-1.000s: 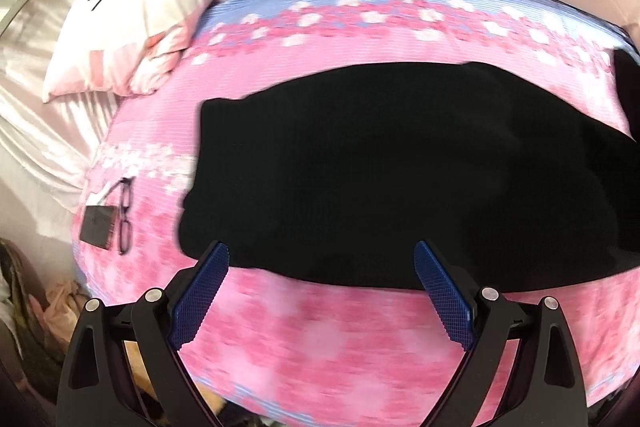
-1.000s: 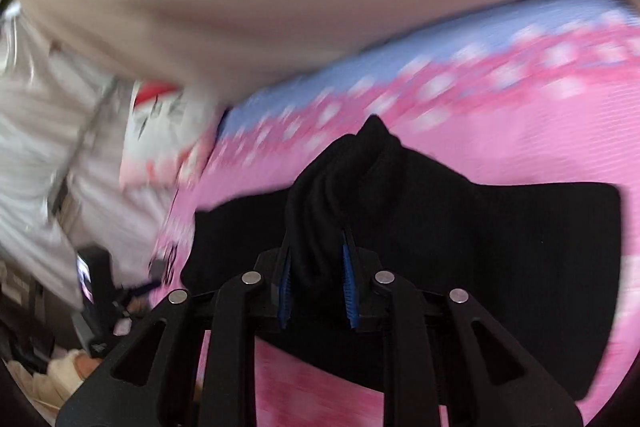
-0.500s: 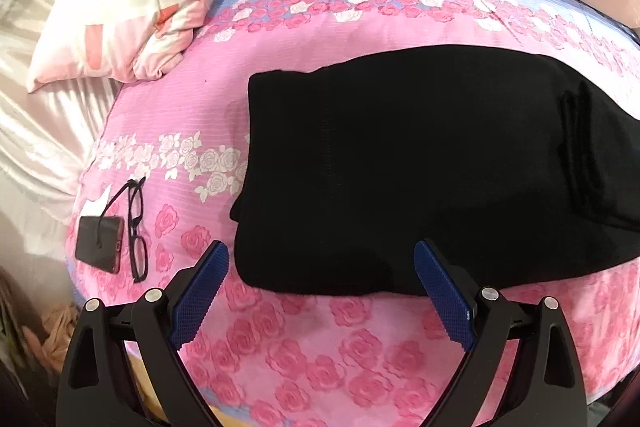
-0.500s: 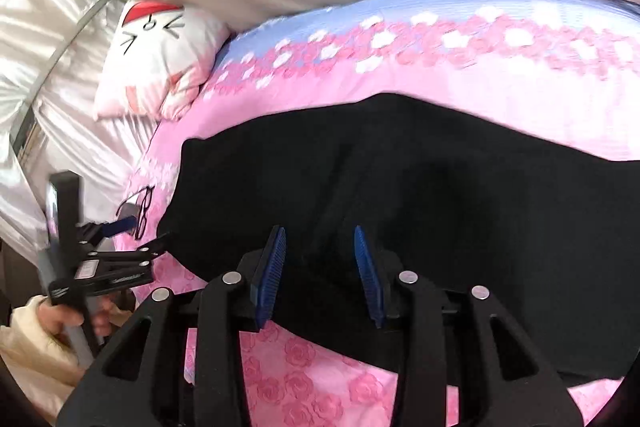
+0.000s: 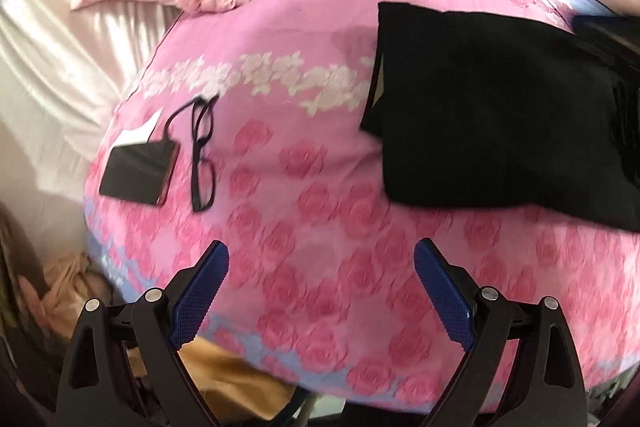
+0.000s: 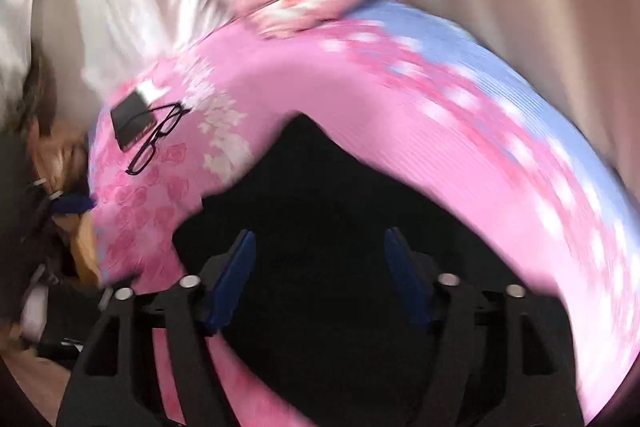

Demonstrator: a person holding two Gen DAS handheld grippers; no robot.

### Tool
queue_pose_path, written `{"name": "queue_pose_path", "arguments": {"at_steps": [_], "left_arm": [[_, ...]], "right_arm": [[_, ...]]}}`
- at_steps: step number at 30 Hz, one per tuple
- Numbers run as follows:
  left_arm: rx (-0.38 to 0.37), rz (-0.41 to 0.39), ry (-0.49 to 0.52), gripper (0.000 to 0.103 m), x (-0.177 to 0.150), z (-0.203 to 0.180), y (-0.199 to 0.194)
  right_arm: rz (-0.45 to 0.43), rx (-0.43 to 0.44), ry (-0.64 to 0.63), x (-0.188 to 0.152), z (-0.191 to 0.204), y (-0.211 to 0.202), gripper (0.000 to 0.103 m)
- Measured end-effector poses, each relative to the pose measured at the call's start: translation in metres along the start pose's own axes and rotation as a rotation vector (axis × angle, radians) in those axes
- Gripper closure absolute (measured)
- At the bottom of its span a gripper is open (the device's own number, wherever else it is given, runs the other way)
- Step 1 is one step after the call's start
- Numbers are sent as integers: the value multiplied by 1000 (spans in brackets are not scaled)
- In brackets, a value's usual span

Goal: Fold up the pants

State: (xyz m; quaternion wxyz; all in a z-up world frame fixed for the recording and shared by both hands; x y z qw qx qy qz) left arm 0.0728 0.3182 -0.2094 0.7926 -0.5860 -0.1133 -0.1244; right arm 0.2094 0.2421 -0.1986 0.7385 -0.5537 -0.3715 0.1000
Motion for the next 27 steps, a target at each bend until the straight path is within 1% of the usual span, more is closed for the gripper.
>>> {"name": "queue_pose_path", "arguments": {"at_steps": [3,4,5,6,7,9,10,11,12,13,14,15,16,17,18,19,20,21,22,24,26,27], "left_arm": [[-8,-11,-10,11,-7,2,-5],[-16,-9,-15,11,-9,1,-4],[-22,-6,-16,11,-9,-1,-3],[-25,-4,-15,11,-10,-1,-1],[-21,-2,-14,11,-9,-1,1],[-17,-6,-20,11,-7,2,5],[-22,-9,-27,11,-4,3,6],[-25,-12,-33,11,-1,4,8],[-31,-15,-37,11,3,4,10],[-36,-16,-38,11,7,4,12],[-36,-19,-37,11,13,2,14],[-39,-26,-32,11,20,0,15],[-40,-31,-25,11,24,-2,15],[-39,-39,-15,11,29,-4,15],[-41,-45,-8,11,33,-6,14],[-40,-49,-5,11,35,-6,13],[-41,-51,-5,11,36,-6,12],[-46,-51,-5,11,35,-6,11],[-47,-49,-4,11,34,-6,11],[-38,-33,-4,11,28,-4,12],[-41,-15,-6,10,20,-1,13],[-38,-7,-4,10,15,0,13]], "right_arm": [[105,-31,-78,12,4,47,44],[139,-51,-125,10,5,61,47],[149,-58,-188,13,7,70,53],[149,-58,-200,17,7,69,83],[151,-65,-173,27,0,66,100],[75,-78,-87,58,-19,51,99],[65,-77,-62,63,-26,51,99],[94,-66,-25,62,-38,64,99],[141,-60,-13,55,-43,79,97],[156,-67,-18,48,-47,90,93],[122,-66,-20,51,-47,85,90],[115,-35,11,53,-45,74,90],[81,-6,36,55,-43,61,89],[27,14,56,57,-42,43,83],[-25,16,71,56,-43,25,65],[-78,-1,89,51,-46,1,53],[-110,-12,101,43,-47,-15,36],[-117,-5,102,36,-45,-22,36],[-109,22,101,21,-38,-30,36],[-72,71,89,-2,-22,-28,37],[-13,76,16,-33,4,-19,38],[9,73,-13,-39,14,-10,38]]}}
Point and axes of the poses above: each gripper's, at about its wrist camera, not at the fingertips, and y roughly the way its jaws point, z to its left, x to its top, the point moved 9 cm from there along y, roughly the way its jaws point, and after that the axes turned 5 degrees about x, right-handed, at the moved point
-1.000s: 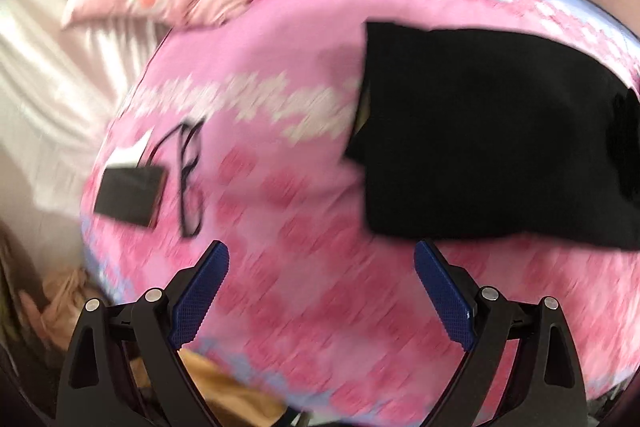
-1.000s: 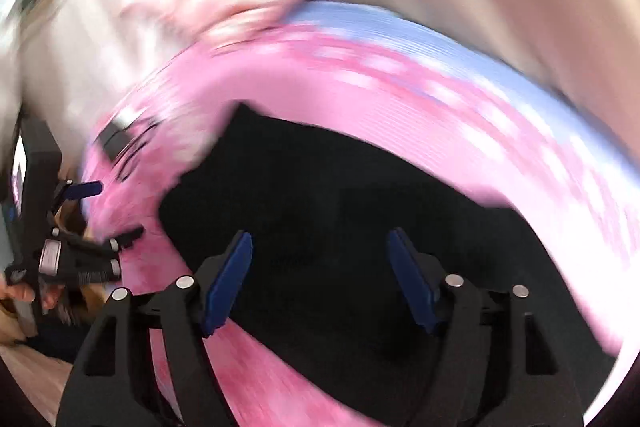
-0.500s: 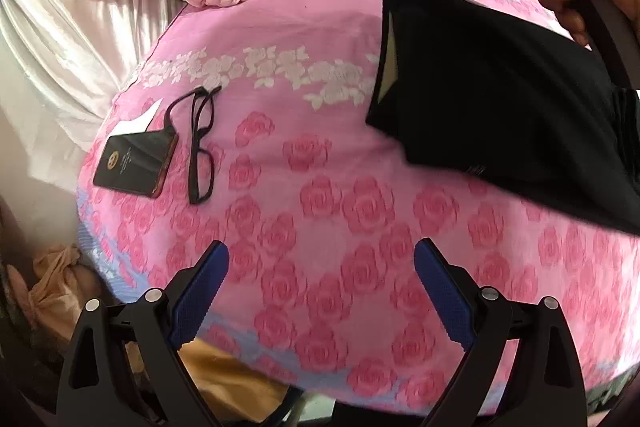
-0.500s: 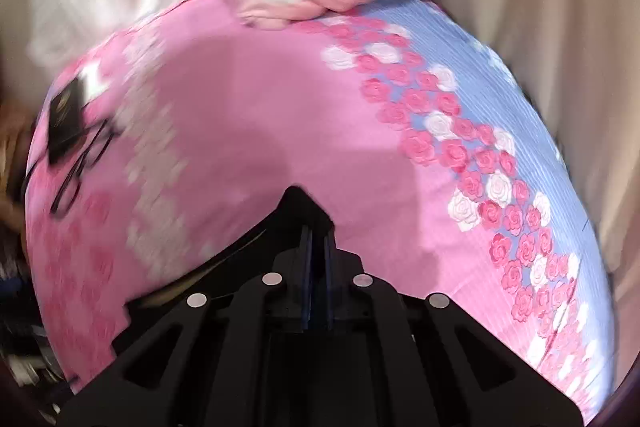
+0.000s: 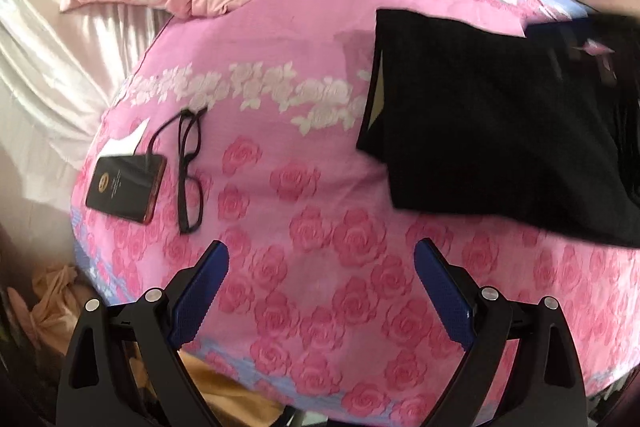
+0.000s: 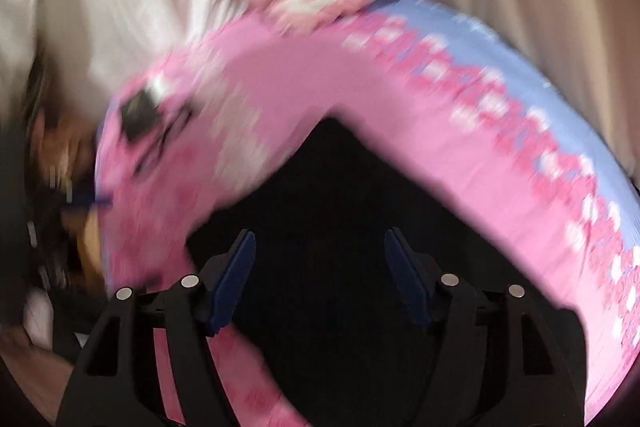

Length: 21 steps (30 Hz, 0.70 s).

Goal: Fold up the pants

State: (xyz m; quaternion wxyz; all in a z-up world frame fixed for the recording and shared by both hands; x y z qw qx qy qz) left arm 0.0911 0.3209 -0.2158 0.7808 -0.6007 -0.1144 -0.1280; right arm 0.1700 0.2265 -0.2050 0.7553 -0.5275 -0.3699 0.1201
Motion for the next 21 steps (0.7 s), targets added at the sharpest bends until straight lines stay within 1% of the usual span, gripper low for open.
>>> {"name": "queue_pose_path", "arguments": {"at_steps": [1,3,4,5,6,7,8,9,10,11,12,13,14,15,16,17,18,19,20,21], "left_arm": [[5,8,3,10,-5,2,0],[13,26,9,10,-15,4,2],[16,33,11,10,-19,5,3],[18,42,11,10,-23,7,4],[19,50,10,10,-26,8,5],[20,57,2,10,-28,10,6],[22,58,-5,10,-29,12,7],[20,57,-16,10,-30,15,6],[17,52,-24,10,-29,16,5],[16,48,-30,10,-29,17,5],[14,46,-34,10,-29,18,6],[13,50,-36,10,-28,17,8],[15,55,-37,11,-27,17,10],[14,56,-40,10,-26,18,9],[9,47,-44,10,-24,19,7],[6,30,-51,10,-21,20,3],[8,22,-55,10,-19,22,1],[14,17,-63,10,-19,25,0],[14,20,-69,11,-19,26,0],[13,24,-75,10,-20,28,1]], "right_arm": [[41,-7,-53,-12,13,15,38],[59,-30,-113,-20,29,36,38],[60,-32,-123,-20,34,45,45],[56,-38,-104,-18,34,52,60],[41,-36,-84,-13,34,53,68],[26,-33,-39,-1,32,50,76],[8,-35,-3,7,29,45,89],[-33,-27,57,18,22,38,89],[-39,-17,92,21,17,41,89],[-20,-14,107,19,12,49,88],[18,-7,112,14,8,60,83],[-12,5,114,15,7,54,83],[-6,7,132,16,7,46,79],[-20,15,145,17,8,34,76],[-51,14,144,18,11,22,68],[-94,-11,125,19,15,9,34],[-118,-39,100,20,18,4,10],[-135,-68,39,21,27,1,10],[-123,-74,-7,21,35,4,10],[-101,-75,-48,21,44,12,16]]}}
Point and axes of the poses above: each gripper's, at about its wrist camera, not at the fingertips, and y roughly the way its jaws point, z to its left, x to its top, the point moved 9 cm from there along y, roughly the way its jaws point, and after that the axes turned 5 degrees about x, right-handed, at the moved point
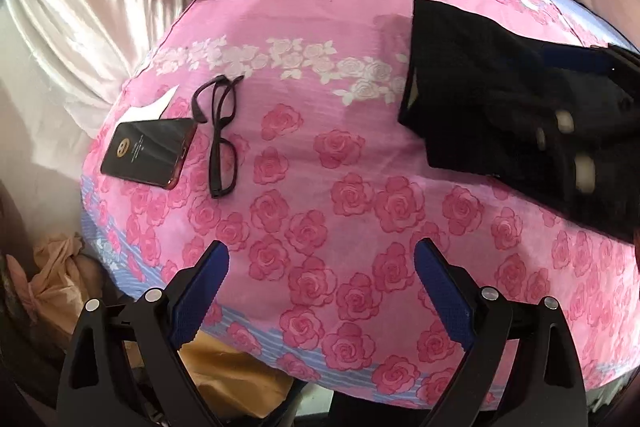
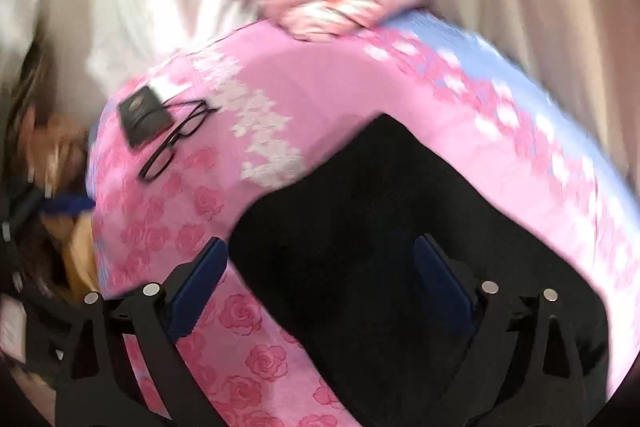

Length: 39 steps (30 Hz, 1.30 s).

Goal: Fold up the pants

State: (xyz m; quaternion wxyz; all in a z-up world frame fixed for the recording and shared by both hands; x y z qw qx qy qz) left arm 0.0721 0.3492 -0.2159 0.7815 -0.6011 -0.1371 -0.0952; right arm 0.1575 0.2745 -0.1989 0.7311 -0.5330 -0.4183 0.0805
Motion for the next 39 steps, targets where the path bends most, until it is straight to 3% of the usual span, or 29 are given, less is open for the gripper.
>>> {"name": "queue_pose_path", "arguments": {"at_steps": [2,7,10,12,13,15,18,24,28,30,31,34,35,36,38,39], "left_arm": [[11,8,-10,10,-2,5,1],[45,19,-16,11,-11,17,-1],[56,24,-19,11,-15,23,-1],[59,23,-23,11,-16,26,-2],[59,21,-24,11,-15,26,-3],[63,15,-23,11,-12,26,-6],[63,-25,-4,11,3,20,-16],[43,-143,74,10,56,-22,-49],[-26,-237,172,11,93,-87,-85],[-62,-293,236,10,107,-133,-108],[-77,-315,265,10,110,-155,-118],[-142,-353,370,9,109,-240,-145],[-157,-354,394,9,106,-263,-149],[-171,-349,417,9,101,-285,-151],[-201,-319,469,9,86,-334,-148],[-210,-296,487,9,78,-355,-144]], "right_arm": [[31,-7,-61,4,16,17,30],[139,-99,-93,-6,18,72,30],[119,-83,-56,-3,14,75,30],[129,-70,-19,1,7,73,54],[135,-41,34,4,0,72,61],[143,48,193,8,-16,65,86],[79,189,469,7,-44,43,90],[-255,435,864,-10,-108,-75,90],[-499,442,1084,-83,-182,-186,90],[-593,377,1172,-135,-213,-233,90],[-621,299,1214,-173,-230,-259,90],[-579,63,1320,-293,-261,-293,89],[-531,10,1331,-325,-265,-290,88],[-422,-62,1341,-368,-268,-276,83],[-298,-90,1372,-413,-267,-252,80],[-353,-35,1398,-422,-265,-251,81]]}}
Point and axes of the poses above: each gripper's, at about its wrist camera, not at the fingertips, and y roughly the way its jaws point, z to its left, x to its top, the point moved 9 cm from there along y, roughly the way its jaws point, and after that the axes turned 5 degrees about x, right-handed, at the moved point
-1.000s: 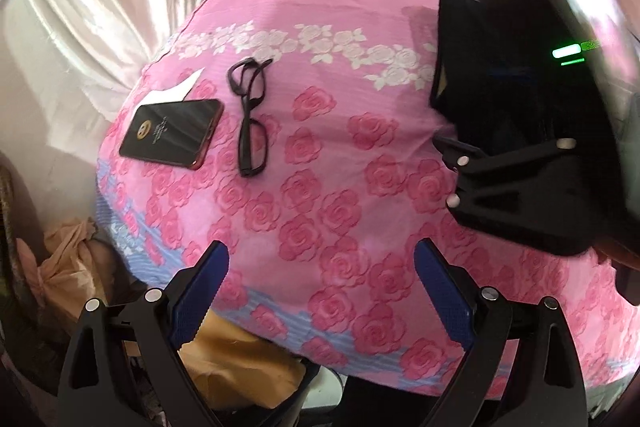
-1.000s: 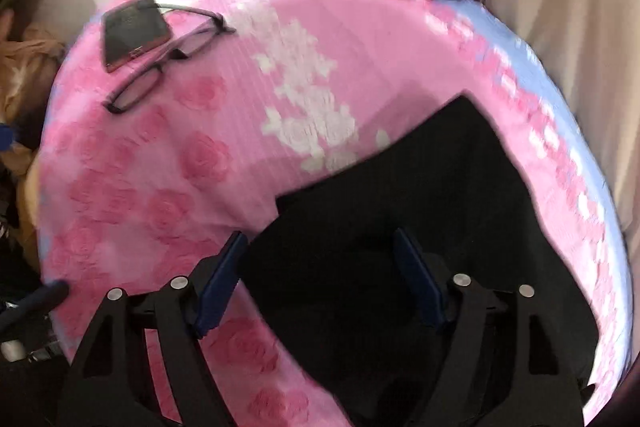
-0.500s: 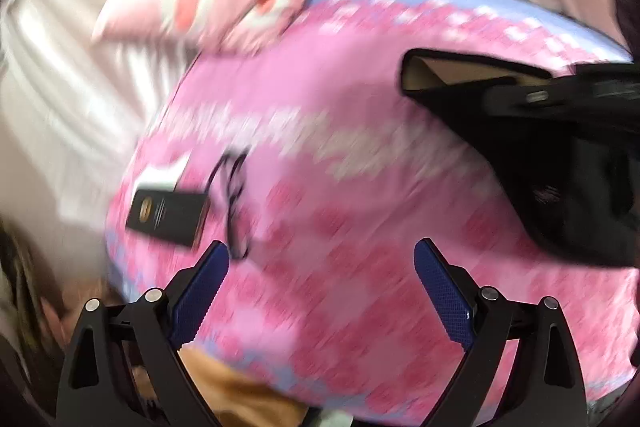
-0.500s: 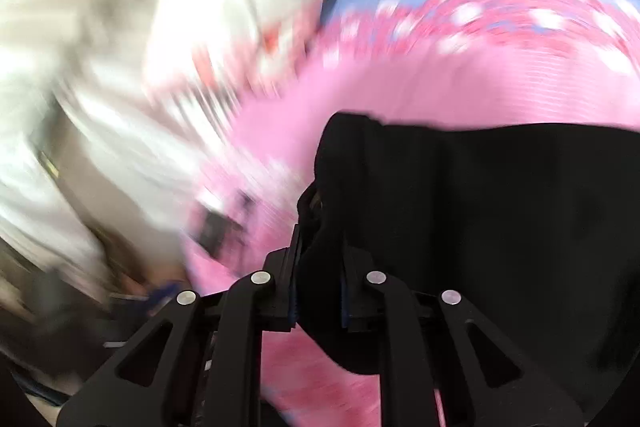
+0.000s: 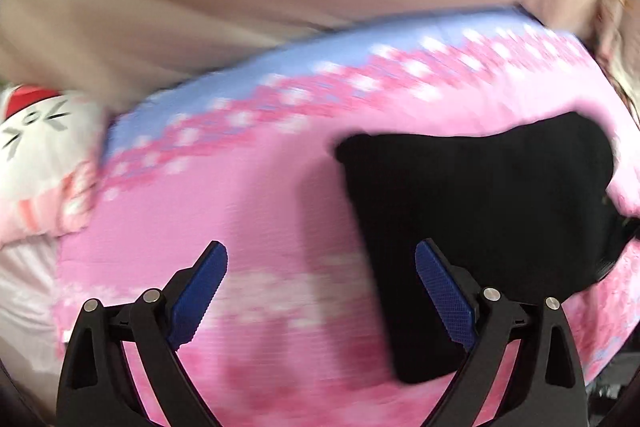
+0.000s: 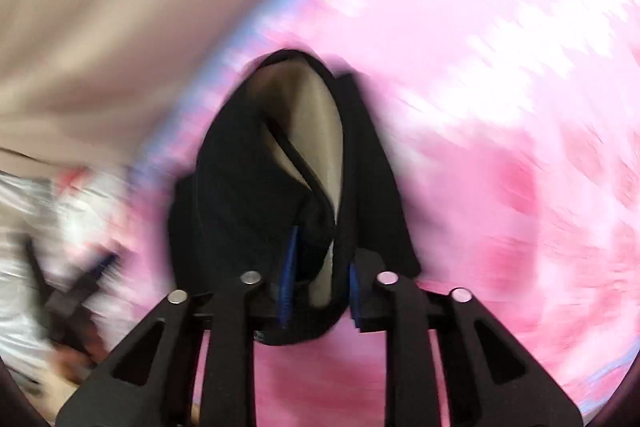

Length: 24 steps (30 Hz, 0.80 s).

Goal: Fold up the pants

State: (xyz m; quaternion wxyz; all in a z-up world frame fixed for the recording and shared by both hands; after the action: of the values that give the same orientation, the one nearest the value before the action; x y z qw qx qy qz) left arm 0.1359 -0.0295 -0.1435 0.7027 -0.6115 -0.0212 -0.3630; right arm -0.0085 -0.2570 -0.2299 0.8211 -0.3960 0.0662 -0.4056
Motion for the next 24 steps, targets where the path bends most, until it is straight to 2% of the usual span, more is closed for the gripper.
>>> {"name": "queue_pose_path", "arguments": {"at_steps": [1,2,3,4,5,7,11,13,15,16,18,19,20,21,22,24], "left_arm": [[-7,30,12,9,0,-19,8],[-11,49,21,9,0,-31,13],[-14,58,28,9,0,-42,16],[-5,65,34,9,0,-49,19],[8,73,41,9,-1,-57,23],[24,92,50,9,-2,-68,31],[44,114,32,9,-9,-69,34],[45,118,17,9,-12,-67,31],[53,127,6,9,-16,-61,30],[59,128,5,9,-18,-58,28],[78,127,-1,9,-23,-48,24],[81,128,-4,9,-27,-43,22],[83,129,-5,9,-30,-40,20],[85,129,-9,9,-33,-35,18],[87,130,-17,9,-37,-30,16],[74,121,-45,9,-39,-25,12]], "right_arm": [[-25,36,24,2,2,-7,78],[-47,39,24,5,5,-15,60],[-70,27,9,8,10,-22,32],[-113,13,-25,14,16,-35,23],[-142,23,-72,21,27,-44,23],[-131,24,-161,34,43,-48,23],[-42,2,-312,50,63,-25,23],[69,-29,-385,49,66,3,33],[190,-121,-449,36,59,26,97],[247,-95,-418,29,59,32,100],[264,31,-321,31,85,18,100],[247,148,-255,40,116,-2,100],[230,218,-229,47,138,-18,100],[210,250,-245,54,156,-33,100],[190,233,-298,57,167,-46,100],[210,93,-374,47,143,-40,100]]}}
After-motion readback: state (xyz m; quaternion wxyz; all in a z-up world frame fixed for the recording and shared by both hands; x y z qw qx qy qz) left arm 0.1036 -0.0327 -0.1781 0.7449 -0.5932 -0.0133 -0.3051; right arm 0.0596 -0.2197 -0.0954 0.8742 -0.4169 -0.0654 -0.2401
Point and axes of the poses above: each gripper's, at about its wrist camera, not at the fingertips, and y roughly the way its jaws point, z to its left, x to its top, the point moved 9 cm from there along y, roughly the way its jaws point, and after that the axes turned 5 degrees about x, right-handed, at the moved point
